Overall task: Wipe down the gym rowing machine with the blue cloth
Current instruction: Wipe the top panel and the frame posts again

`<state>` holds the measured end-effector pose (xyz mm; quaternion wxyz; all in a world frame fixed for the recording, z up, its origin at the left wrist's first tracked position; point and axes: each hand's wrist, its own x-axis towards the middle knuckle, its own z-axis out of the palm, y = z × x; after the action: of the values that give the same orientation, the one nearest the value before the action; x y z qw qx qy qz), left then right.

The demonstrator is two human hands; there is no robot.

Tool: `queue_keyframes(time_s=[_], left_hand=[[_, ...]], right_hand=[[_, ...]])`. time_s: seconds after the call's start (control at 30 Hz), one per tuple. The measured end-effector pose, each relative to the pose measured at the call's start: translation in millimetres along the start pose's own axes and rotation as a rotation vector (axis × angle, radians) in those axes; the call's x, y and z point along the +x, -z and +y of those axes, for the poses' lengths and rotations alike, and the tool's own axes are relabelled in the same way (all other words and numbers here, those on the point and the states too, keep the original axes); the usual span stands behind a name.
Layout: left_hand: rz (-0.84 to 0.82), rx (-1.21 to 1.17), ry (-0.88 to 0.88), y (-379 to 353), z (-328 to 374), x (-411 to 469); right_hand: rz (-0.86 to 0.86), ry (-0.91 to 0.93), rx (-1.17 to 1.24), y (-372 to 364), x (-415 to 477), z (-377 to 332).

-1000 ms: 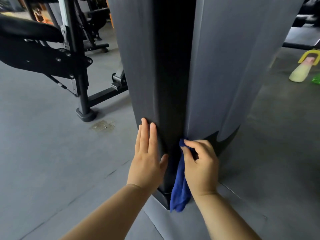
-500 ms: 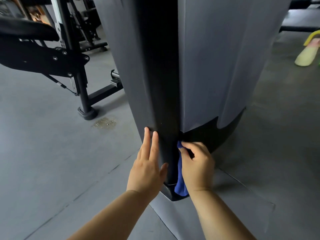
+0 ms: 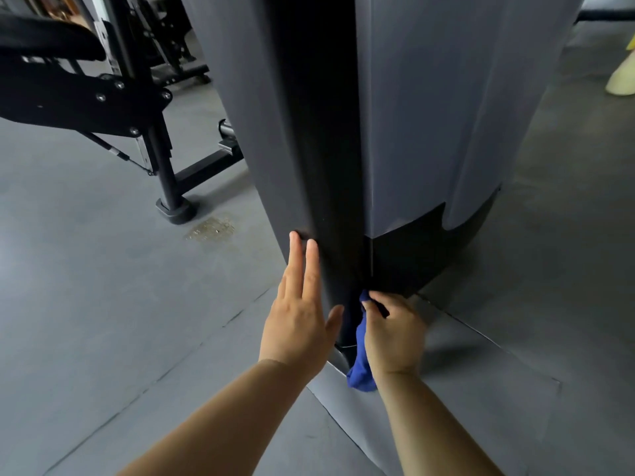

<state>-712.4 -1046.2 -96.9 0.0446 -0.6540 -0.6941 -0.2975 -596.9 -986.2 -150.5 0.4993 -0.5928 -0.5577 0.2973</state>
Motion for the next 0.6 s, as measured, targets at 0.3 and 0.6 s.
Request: queue_keyframes(time_s=[0.3,0.6], left_hand=[[-0.099,-0.019,0.087,-7.1,-5.9,-7.2],[-0.267,0.023,0.134,-9.9,-8.2,-21.1]], right_hand=[[0.084,-0.053,0.041,-5.1,-0.1,-9.4],[-0.016,-0.392,0.058,-5.0,-3.9,-1.8]])
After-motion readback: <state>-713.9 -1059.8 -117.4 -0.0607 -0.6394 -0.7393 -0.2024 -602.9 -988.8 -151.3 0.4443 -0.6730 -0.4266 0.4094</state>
